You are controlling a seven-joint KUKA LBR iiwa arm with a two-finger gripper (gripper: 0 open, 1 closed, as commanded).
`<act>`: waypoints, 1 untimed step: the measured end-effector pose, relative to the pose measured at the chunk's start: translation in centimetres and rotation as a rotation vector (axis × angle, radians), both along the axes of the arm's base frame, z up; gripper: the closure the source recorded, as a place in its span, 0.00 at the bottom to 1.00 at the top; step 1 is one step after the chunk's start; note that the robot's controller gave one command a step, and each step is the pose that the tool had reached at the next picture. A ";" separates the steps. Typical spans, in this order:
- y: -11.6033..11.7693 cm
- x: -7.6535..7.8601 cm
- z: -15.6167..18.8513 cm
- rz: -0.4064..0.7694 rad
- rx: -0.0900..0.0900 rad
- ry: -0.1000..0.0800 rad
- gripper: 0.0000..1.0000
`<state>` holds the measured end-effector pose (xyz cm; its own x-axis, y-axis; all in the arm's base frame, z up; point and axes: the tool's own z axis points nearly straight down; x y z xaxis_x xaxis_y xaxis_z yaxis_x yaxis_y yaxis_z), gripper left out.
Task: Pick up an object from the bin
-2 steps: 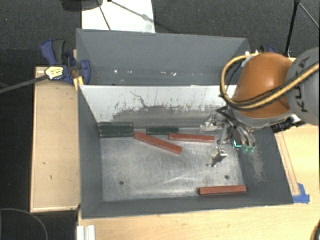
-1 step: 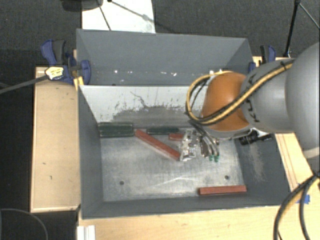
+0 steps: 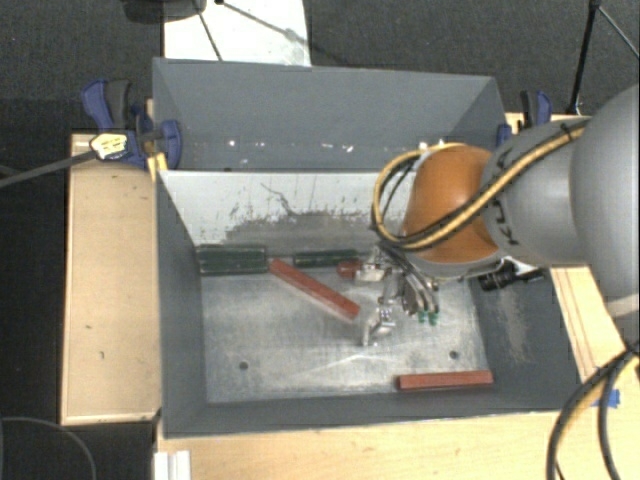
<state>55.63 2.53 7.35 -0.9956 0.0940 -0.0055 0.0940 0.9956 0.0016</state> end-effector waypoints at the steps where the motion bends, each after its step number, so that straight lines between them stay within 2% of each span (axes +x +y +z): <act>1: 0.0 0.0 0.0 0.000 0.000 0.000 0.00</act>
Offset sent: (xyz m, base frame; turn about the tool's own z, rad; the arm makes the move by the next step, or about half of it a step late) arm 0.0000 0.0547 0.0014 0.1264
